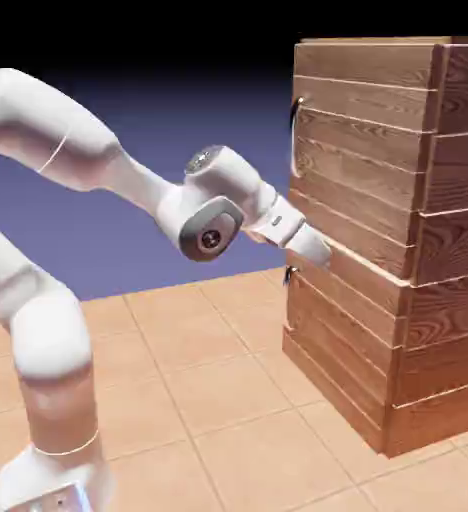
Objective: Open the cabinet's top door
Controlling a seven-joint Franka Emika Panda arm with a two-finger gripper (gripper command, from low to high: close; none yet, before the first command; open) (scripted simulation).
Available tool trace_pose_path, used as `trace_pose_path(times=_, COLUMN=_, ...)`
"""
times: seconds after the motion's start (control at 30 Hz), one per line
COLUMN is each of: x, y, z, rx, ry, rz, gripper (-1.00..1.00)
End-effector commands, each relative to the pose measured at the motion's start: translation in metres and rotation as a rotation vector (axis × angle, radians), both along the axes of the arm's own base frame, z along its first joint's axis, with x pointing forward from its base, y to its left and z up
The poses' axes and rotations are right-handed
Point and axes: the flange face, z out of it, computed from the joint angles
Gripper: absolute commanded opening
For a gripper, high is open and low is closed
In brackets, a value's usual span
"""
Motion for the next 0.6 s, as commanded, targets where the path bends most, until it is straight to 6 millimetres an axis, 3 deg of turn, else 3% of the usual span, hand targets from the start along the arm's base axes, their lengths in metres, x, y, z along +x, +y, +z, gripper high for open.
trace_pose_path(times=0.0, x=-0.001, y=-0.001, z=0.010, rx=0.055, ry=-0.023, rz=-0.051, gripper=0.00)
trace_pose_path(times=0.3, x=-0.018, y=0.007, z=0.090, rx=0.575, ry=-0.231, rz=-0.436, gripper=0.00)
trace_pose_path(times=0.57, x=-0.039, y=0.033, z=0.140, rx=1.070, ry=-0.378, rz=-0.669, gripper=0.00)
